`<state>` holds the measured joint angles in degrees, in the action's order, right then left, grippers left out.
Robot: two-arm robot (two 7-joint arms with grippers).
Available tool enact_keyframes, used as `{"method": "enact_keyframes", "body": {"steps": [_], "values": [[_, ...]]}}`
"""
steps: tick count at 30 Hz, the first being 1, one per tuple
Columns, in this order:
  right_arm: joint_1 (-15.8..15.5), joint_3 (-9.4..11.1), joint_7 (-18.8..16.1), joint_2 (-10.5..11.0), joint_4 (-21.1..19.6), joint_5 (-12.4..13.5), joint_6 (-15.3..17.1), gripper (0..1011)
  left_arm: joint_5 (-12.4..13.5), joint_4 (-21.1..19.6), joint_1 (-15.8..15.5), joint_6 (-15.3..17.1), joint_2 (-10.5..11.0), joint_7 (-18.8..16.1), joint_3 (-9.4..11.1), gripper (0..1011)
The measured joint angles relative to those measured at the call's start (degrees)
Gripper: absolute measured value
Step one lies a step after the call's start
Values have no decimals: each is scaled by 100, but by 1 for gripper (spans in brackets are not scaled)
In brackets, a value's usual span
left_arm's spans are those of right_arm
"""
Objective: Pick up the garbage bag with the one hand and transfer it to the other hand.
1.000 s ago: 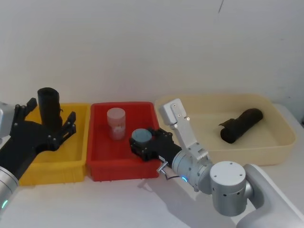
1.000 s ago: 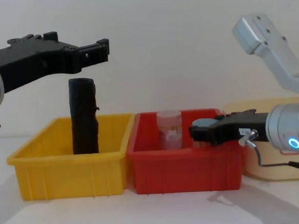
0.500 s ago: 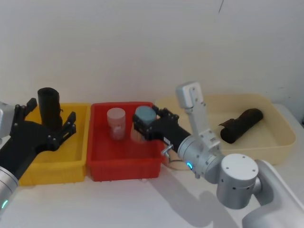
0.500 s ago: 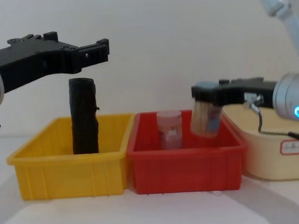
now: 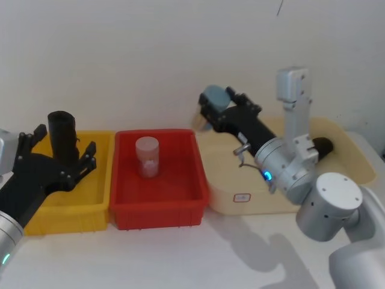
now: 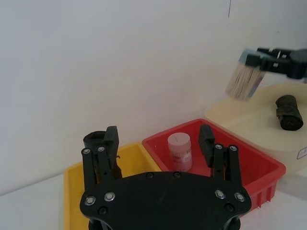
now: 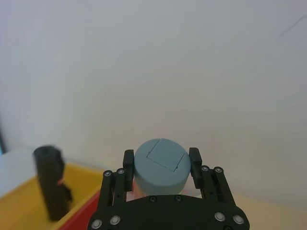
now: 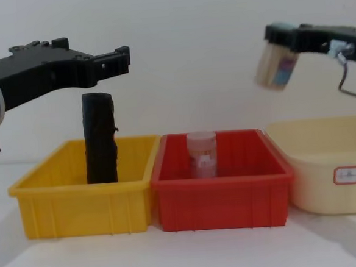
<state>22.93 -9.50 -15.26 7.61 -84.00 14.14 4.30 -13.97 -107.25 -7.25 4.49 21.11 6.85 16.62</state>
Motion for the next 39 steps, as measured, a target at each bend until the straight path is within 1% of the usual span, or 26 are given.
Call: {"method": "enact_keyframes", "body": {"steps": [1, 6, 8, 10, 21, 28, 30, 34, 35, 37, 38, 39], "values": [[0, 0, 0, 0, 0, 0, 0, 675, 0, 0, 0, 0, 0, 0, 0, 1001], [93, 165, 153, 91, 142, 1, -107, 675, 0, 0, 0, 0, 0, 0, 0, 1001], [114, 194, 202, 121, 194, -23, -122, 675, 0, 0, 0, 0, 0, 0, 0, 1001], [150, 238, 276, 187, 329, -97, -129, 675, 0, 0, 0, 0, 0, 0, 0, 1001], [198, 264, 368, 406, 685, -368, -84, 675, 0, 0, 0, 0, 0, 0, 0, 1001], [109, 222, 326, 501, 686, -473, 25, 679, 1, 0, 0, 0, 0, 0, 0, 1001], [57, 201, 304, 530, 655, -510, 74, 703, 0, 0, 0, 0, 0, 0, 0, 1001], [-25, 172, 280, 567, 586, -558, 167, 823, 0, 0, 0, 0, 0, 0, 0, 1001], [-40, 168, 276, 574, 572, -562, 177, 866, 0, 0, 0, 0, 0, 0, 0, 1001], [-77, 166, 266, 586, 533, -571, 214, 896, 0, 0, 0, 0, 0, 0, 0, 1001], [-85, 166, 265, 588, 523, -571, 223, 942, 0, 0, 0, 0, 0, 0, 0, 1001], [-100, 168, 263, 593, 504, -571, 233, 962, 0, 0, 0, 0, 0, 0, 0, 1001]]}}
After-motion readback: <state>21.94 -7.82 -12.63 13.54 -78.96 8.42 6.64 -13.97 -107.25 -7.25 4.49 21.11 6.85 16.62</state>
